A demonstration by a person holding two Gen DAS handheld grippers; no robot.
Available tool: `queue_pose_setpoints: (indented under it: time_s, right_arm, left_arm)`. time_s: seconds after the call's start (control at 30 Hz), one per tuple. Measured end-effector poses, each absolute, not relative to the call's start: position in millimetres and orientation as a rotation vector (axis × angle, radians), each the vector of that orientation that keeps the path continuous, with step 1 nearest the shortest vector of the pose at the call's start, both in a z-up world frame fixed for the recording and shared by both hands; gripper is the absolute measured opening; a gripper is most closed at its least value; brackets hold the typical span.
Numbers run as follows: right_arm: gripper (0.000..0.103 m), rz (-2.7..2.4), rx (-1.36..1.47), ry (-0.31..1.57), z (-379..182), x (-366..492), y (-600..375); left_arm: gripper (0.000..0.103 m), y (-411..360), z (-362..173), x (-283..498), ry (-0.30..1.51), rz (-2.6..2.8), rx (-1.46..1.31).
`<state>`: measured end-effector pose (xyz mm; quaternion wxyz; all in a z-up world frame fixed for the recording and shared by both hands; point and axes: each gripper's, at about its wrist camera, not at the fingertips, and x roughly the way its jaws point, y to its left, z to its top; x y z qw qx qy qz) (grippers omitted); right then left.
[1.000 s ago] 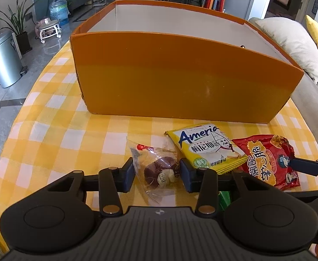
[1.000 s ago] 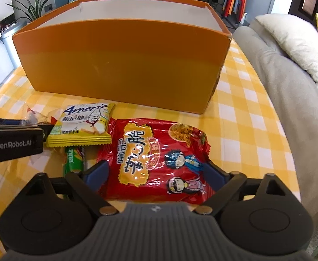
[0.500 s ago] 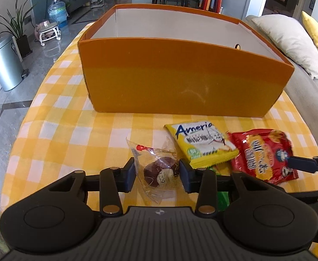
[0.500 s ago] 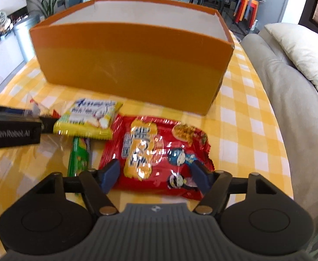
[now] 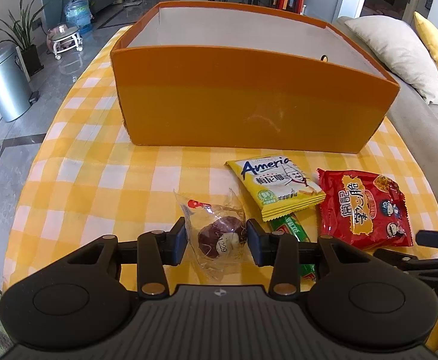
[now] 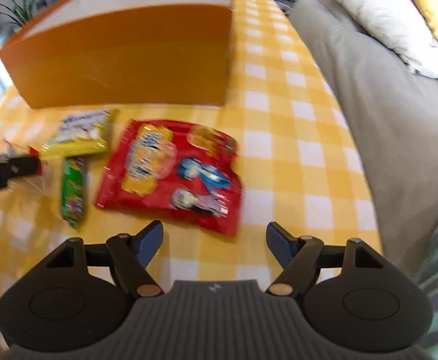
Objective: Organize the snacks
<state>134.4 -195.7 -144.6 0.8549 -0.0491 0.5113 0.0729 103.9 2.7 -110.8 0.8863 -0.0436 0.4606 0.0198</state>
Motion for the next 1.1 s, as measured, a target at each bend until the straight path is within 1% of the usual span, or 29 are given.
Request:
queue_pose_setpoints:
  time_s: [0.03,0.07,0.13,0.3,0.43,0.57,0.7,0.77,0.87,0.97,1.1]
  right_arm:
    - [0.071,0.168,-0.119,1.067,-145.2,134.9,-191.5]
    - [0.062,0.176,-0.146,1.056,-146.4,135.6,-187.0]
    - [0.054,0.16,-0.211,1.047,-150.6,139.5,-180.8]
    - [0.051,0.111,-0.185,1.03,-152.9,156.8,-187.0]
    - [0.047,0.105,-0.162,0.997,-154.1,172.3,-187.1]
    - [0.047,0.063,-0.125,0.989,-150.9,178.9,-187.8]
    - [0.052,0.02,-0.046,0.988,-143.9,173.4,-193.5]
    - [0.064,0.018,0.016,0.987,-139.6,168.0,-197.2]
    - [0.076,0.015,0.153,0.981,-135.1,161.9,-201.1]
    - [0.081,0.031,0.255,1.003,-135.6,164.0,-195.3]
    - [0.083,0.058,0.299,1.026,-140.1,173.5,-177.3]
  left_arm:
    - [0.046,3.2,-111.1,104.0,0.961,0.043,-0.093]
    - [0.046,3.6,-111.0,104.2,0.962,0.044,-0.094]
    - [0.046,4.5,-110.6,103.3,0.961,0.044,-0.096]
    - [0.046,7.7,-112.2,106.3,0.965,0.048,-0.11]
    - [0.046,9.9,-112.6,108.8,0.96,0.049,-0.121]
    - [0.046,13.8,-112.4,109.7,0.951,0.053,-0.141]
    - [0.046,16.7,-112.8,114.1,0.941,0.058,-0.162]
    - [0.046,17.1,-113.1,117.1,0.937,0.058,-0.169]
    - [0.046,18.0,-114.4,121.2,0.935,0.056,-0.18]
    - [0.046,18.7,-116.7,124.6,0.94,0.056,-0.186]
    - [0.046,22.4,-119.2,128.6,0.945,0.064,-0.199]
